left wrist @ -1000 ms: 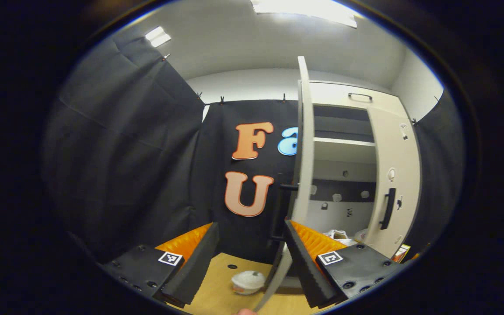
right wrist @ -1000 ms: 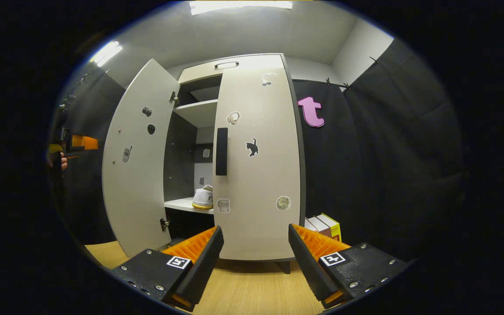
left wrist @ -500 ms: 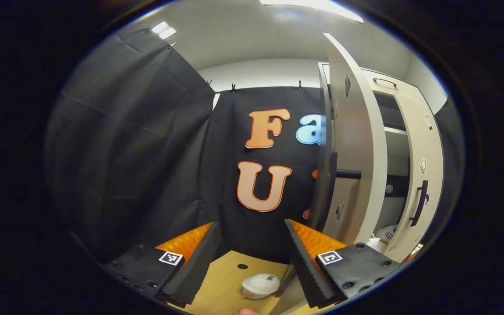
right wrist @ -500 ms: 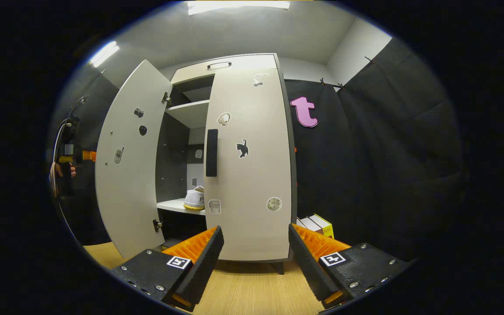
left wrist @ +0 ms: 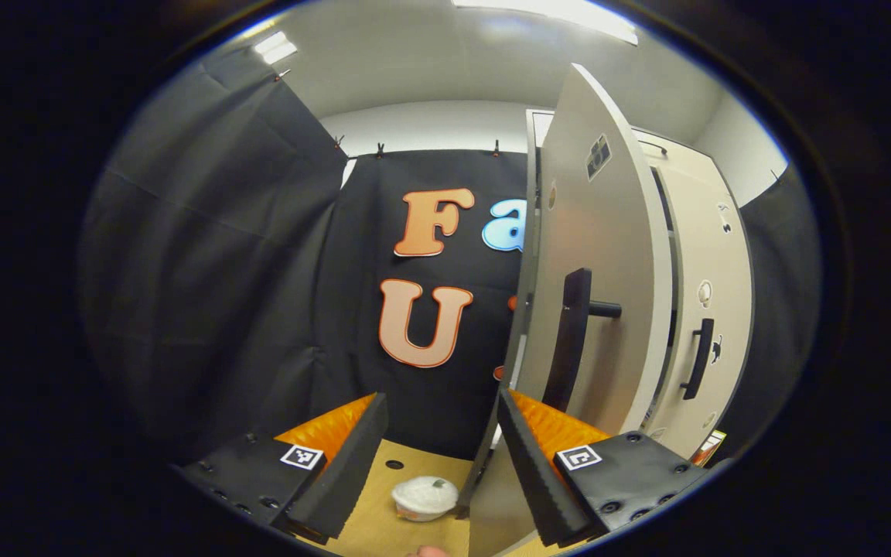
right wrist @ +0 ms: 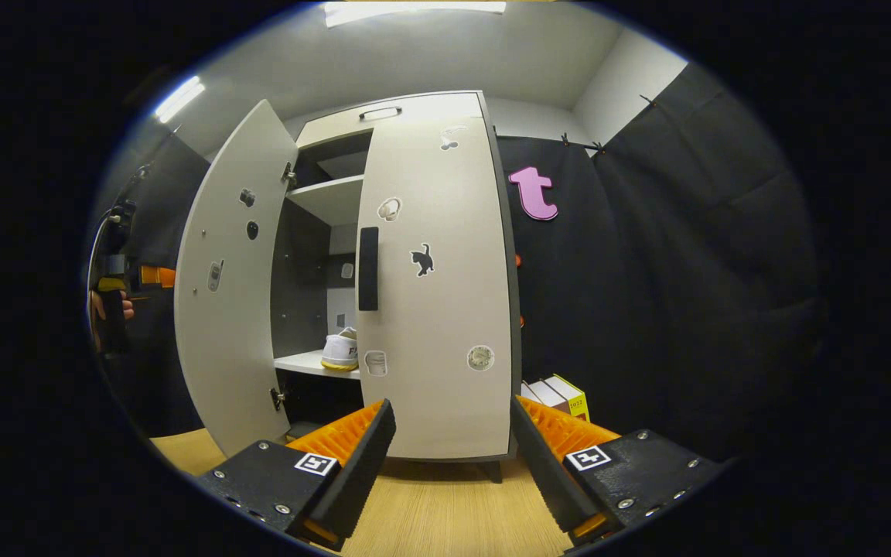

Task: Grab one shoe with the right hand and put it into the shoe cabinet, grab the other shoe with the left hand and put it into the shoe cabinet; then close the right door with the right hand and the left door with the left hand.

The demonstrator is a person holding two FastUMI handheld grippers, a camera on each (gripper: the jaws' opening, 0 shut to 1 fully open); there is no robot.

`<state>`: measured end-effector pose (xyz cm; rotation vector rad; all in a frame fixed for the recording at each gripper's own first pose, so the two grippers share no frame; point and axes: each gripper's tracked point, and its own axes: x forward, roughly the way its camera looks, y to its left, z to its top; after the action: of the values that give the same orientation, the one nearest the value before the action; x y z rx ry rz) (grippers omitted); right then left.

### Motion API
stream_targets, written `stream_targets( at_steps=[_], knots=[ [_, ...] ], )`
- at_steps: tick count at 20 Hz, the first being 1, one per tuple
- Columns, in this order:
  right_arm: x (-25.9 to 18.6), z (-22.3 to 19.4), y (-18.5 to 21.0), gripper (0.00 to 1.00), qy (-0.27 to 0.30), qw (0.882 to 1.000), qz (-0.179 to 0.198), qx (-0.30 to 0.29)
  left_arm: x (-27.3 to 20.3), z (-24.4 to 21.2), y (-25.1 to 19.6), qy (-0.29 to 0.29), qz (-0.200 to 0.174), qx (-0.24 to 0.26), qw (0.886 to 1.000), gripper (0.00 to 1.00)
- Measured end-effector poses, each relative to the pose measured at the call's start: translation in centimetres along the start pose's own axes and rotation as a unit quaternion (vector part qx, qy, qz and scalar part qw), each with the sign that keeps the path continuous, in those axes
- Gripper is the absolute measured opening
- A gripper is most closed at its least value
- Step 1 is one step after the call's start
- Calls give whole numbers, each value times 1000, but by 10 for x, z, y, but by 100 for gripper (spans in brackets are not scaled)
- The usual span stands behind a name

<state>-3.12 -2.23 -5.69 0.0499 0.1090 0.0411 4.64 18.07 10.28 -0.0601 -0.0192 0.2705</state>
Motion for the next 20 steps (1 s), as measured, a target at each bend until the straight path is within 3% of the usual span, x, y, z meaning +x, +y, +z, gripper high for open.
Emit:
stream_targets(
  at_steps=[1,2,6,11,12,16,20],
  knots=[
    [0,1,-1,92,-1,1000,-1,0,0,0,-5,1,-6,-2,1000,94],
    [-1,1,-2,92,-1,1000,-3,0,0,-1,-11,2,-11,-3,1000,89],
    [-1,1,-4,92,-1,1000,-8,6,0,-7,-32,11,-32,-20,999,94],
    [-3,3,-8,92,-3,1000,-15,3,5,-15,-88,19,-111,-32,993,94],
    [-4,4,-10,92,-3,1000,-18,3,6,-17,-98,22,-123,-39,991,99],
    [-8,6,-20,92,-5,999,-32,5,13,-17,-131,20,-152,-44,987,92],
    [-11,6,-31,92,-6,999,-44,4,22,-15,-174,11,-187,-31,982,95]
  ],
)
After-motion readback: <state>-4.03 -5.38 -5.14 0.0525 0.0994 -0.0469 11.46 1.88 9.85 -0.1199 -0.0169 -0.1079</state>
